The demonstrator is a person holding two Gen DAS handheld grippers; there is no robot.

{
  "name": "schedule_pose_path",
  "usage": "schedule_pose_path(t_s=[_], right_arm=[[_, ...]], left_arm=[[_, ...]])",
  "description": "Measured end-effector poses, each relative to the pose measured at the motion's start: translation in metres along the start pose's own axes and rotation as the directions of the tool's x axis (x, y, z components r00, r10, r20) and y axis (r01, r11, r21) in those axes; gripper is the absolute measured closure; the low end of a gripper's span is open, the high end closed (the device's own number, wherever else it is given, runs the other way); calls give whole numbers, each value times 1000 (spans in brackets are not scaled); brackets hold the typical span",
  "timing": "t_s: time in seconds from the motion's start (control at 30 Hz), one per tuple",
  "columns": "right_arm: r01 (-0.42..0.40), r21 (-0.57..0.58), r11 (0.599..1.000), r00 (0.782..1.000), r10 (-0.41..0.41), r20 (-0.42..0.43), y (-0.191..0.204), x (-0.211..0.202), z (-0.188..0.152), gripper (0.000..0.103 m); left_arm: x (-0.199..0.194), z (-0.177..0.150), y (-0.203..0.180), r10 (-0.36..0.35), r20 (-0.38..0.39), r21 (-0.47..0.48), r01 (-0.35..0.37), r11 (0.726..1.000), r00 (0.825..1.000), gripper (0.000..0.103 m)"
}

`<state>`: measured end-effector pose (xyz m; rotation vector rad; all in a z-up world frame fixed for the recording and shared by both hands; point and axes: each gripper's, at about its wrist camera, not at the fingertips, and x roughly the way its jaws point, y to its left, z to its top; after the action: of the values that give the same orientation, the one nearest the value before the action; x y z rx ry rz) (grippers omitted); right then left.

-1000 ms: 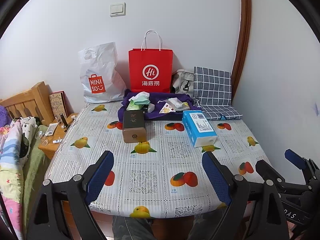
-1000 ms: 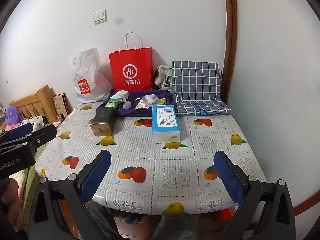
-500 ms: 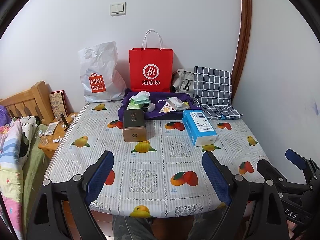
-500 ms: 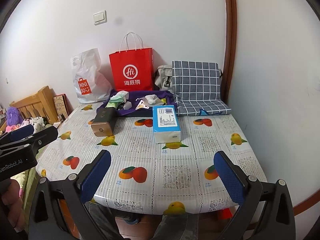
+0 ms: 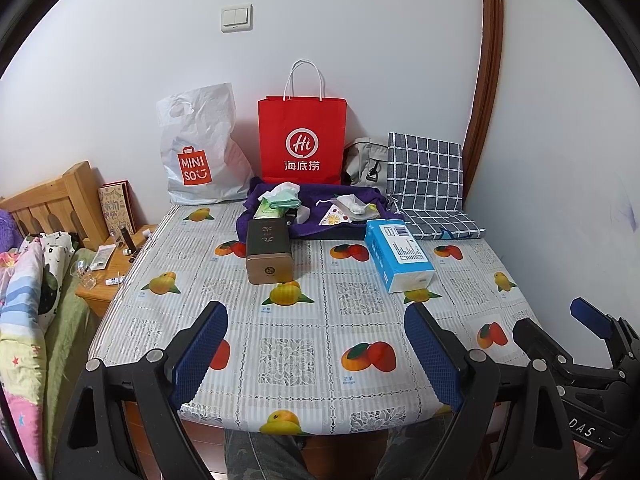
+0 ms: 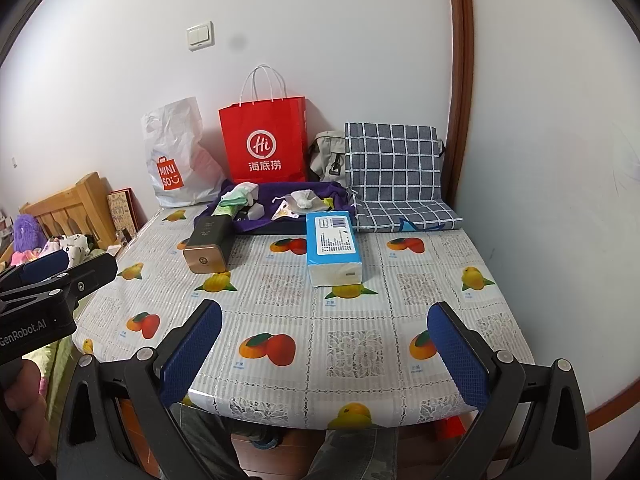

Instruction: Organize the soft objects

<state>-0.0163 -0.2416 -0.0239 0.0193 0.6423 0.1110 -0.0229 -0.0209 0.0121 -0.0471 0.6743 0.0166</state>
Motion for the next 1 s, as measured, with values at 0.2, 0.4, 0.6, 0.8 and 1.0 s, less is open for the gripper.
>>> schedule_pose_path(t_s=[0.2,0.4,0.6,0.8,1.0], right_arm=[[0,0,1000,1000,0,0,0,0,0,2],[0,1,1000,1000,0,1,0,0,0,2],[0,1,1000,1000,0,1,1,-1,0,2],[1,0,1000,1000,-1,4,3,-3,1,2],[0,-1,1000,1000,0,4,2,-3,0,2]], left_arm=[[0,0,0,0,1,0,0,1000,1000,13],[0,0,0,1,1,0,-1,1000,1000,13],[-1,-1,-1,1,2,0,-1,1000,1000,13],[0,-1,0,0,1,-1,0,1000,1000,13],[0,-1,-1,1,1,-2,-1,1000,1000,13]])
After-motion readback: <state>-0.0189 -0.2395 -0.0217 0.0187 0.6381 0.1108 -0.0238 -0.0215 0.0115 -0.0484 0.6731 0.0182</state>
